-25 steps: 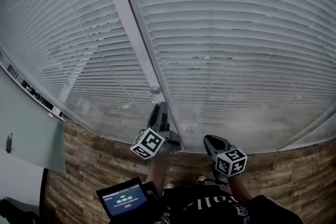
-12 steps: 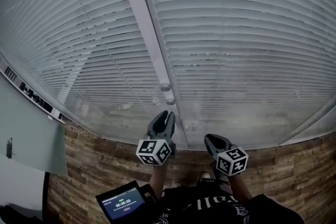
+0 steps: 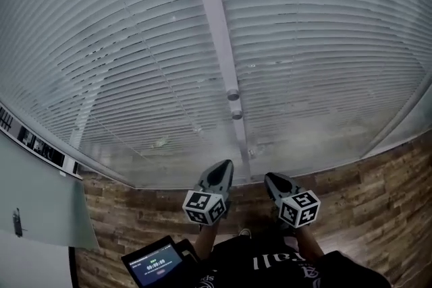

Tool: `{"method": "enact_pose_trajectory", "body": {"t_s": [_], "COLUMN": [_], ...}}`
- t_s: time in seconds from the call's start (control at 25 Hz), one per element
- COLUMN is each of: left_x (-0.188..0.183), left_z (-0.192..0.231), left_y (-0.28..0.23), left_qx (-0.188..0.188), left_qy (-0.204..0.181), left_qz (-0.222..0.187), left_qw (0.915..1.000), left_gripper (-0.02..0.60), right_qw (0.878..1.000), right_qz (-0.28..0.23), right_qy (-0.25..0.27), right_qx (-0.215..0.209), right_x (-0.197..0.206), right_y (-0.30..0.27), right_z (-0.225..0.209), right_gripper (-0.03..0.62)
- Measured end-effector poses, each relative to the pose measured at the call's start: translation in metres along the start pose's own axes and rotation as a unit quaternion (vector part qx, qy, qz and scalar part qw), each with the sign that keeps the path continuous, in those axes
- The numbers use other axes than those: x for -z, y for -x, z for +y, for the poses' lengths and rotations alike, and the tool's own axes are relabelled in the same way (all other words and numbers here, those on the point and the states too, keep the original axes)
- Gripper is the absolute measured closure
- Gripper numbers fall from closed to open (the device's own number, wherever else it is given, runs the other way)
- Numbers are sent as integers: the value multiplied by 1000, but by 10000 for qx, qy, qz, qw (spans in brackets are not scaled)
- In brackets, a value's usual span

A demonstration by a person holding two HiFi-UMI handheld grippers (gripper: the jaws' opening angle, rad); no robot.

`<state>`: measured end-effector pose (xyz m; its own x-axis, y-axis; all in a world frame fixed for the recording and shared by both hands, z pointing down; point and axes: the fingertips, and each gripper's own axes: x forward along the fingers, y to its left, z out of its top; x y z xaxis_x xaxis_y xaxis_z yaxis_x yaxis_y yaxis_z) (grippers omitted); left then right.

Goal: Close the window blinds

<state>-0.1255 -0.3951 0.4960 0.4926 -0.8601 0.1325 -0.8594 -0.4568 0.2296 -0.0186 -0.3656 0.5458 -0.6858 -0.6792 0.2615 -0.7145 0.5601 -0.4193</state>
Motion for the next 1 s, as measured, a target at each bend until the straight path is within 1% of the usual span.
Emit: {"method": "enact_pose_trajectory", "body": {"t_s": [0.12, 0.2, 0.32, 0.44, 0.6, 0.72, 0.88, 1.0], "left_x": [19, 31, 51, 68, 84, 84, 86, 97], "left_z": [-16, -29, -51, -68, -79, -98, -138, -177], "left_y": [16, 29, 49, 66, 92, 105, 137, 172], "left_qx": [584, 895, 1241, 1464, 1447, 1425, 1347, 1245], "left_qy": [33, 21, 5, 43, 219, 263, 159, 247], "left_qz": [290, 438, 621, 767, 843, 754, 619, 591], "left_qw": [9979, 9950, 9903, 9862, 9856, 9866, 9888, 9902], "left_gripper": [577, 577, 577, 577, 577, 577, 577, 577], "right_qw": [9991, 9984, 9970, 9951, 9929, 9925, 9933, 9939], "right_qz": [-170, -196, -156, -188, -231, -287, -361, -296], "right_qy": [-137, -181, -211, -215, -203, -172, -123, -155], "right_qx": [358, 507, 725, 947, 1147, 1179, 1094, 1055], "right_x": [23, 39, 60, 73, 88, 94, 108, 130], "right_y": [18, 29, 51, 78, 112, 140, 190, 236], "right_z": [21, 35, 49, 56, 68, 74, 91, 104], "right_gripper": [554, 555, 556, 554, 556, 556, 555, 554]}}
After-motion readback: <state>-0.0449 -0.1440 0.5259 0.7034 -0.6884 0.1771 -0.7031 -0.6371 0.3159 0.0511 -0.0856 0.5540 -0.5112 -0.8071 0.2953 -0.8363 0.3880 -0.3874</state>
